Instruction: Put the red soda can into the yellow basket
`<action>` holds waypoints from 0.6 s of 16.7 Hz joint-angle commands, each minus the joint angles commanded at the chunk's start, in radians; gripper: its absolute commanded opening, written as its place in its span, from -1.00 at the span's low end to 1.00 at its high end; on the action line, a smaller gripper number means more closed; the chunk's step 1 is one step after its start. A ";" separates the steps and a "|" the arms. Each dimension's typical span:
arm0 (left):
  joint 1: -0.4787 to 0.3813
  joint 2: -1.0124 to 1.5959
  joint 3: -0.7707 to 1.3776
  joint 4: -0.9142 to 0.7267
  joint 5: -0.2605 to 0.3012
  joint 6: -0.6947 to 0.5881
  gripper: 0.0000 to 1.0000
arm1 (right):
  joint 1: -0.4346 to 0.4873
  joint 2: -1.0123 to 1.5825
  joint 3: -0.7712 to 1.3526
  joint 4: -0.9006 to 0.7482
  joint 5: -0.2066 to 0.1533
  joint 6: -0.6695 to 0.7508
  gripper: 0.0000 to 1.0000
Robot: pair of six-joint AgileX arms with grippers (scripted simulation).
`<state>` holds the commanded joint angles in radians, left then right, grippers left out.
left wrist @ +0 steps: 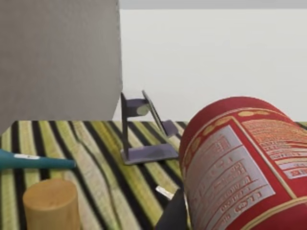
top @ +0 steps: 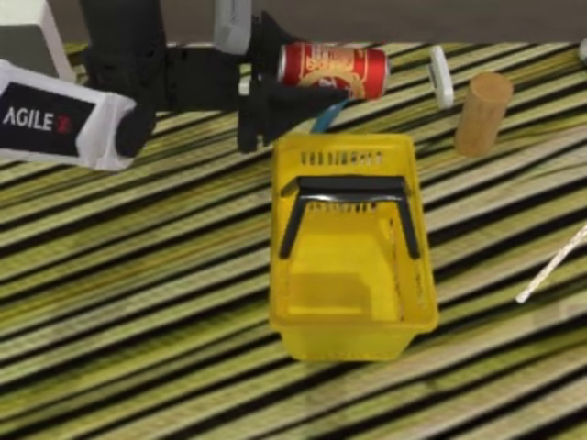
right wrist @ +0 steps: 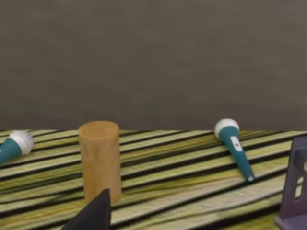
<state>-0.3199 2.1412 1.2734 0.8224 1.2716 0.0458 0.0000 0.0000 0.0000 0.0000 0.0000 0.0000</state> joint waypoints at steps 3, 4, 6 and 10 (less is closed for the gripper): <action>0.010 0.092 -0.025 0.128 -0.001 -0.003 -1.00 | 0.000 0.000 0.000 0.000 0.000 0.000 1.00; 0.013 0.123 -0.035 0.170 -0.001 -0.004 -1.00 | 0.000 0.000 0.000 0.000 0.000 0.000 1.00; 0.017 0.171 -0.051 0.234 -0.002 -0.006 -1.00 | 0.000 0.000 0.000 0.000 0.000 0.000 1.00; 0.019 0.190 -0.058 0.256 -0.003 -0.006 -1.00 | 0.000 0.000 0.000 0.000 0.000 0.000 1.00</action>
<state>-0.3011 2.3308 1.2154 1.0780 1.2689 0.0396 0.0000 0.0000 0.0000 0.0000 0.0000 0.0000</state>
